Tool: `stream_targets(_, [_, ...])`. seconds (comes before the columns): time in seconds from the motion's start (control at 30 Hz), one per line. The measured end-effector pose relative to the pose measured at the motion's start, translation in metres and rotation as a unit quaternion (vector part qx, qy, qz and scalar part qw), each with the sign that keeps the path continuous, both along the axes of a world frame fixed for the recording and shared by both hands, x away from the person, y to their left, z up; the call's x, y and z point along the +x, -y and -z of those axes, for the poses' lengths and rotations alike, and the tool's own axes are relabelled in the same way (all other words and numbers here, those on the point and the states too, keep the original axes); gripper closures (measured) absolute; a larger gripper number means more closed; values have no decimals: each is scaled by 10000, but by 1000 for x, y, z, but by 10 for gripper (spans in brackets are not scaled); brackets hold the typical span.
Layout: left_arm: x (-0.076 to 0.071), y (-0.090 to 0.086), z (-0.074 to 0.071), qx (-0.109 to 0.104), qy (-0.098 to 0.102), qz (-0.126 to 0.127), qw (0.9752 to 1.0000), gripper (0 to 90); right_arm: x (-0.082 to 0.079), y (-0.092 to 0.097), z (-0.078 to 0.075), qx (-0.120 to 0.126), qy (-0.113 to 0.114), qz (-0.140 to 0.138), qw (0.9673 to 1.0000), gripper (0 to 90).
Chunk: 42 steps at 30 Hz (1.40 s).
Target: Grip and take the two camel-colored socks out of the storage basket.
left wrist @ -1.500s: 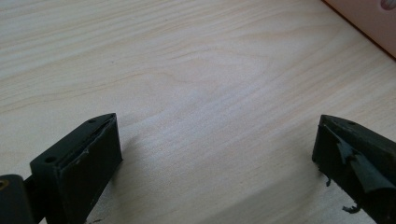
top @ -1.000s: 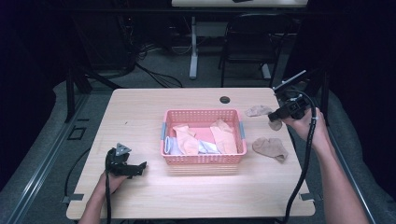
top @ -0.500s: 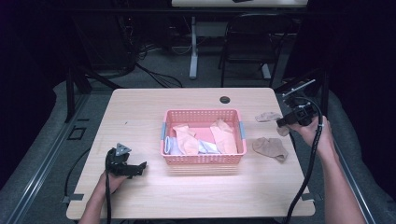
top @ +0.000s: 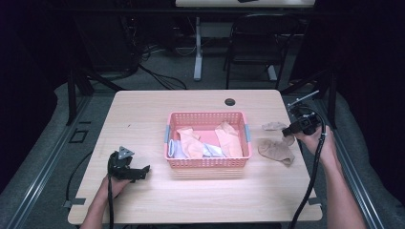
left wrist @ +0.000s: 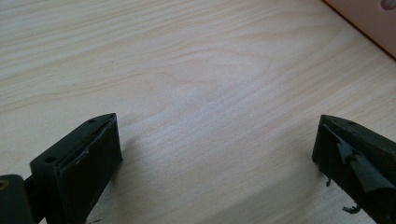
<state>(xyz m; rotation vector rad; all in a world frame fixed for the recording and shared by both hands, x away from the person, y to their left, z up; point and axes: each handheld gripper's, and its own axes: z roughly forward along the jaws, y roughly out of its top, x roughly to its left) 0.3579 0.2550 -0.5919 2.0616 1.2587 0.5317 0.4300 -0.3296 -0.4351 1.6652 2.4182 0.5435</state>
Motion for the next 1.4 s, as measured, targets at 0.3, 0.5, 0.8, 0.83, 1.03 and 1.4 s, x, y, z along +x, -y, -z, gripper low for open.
stream_targets(0.3, [1,0,0,-9,13,28,10000,9,7,2,24,-6,-184,30,9998,808])
stream_targets(0.5, [0,0,0,-11,9,25,10000,10,12,-5,43,47,-334,-29,9994,808])
stream_targets(0.8, [1,0,0,-16,14,43,10000,9,16,-18,74,-53,-665,-233,9975,807])
stream_targets(0.83, [1,0,0,-15,14,44,10000,9,16,-19,74,-111,-706,-263,9971,806])
stream_targets(1.03, [1,0,0,-15,16,43,10000,9,19,-25,84,-65,-854,-330,9958,792])
stream_targets(1.4, [1,1,0,-23,16,52,10000,9,8,-20,63,271,-595,-354,9972,324])
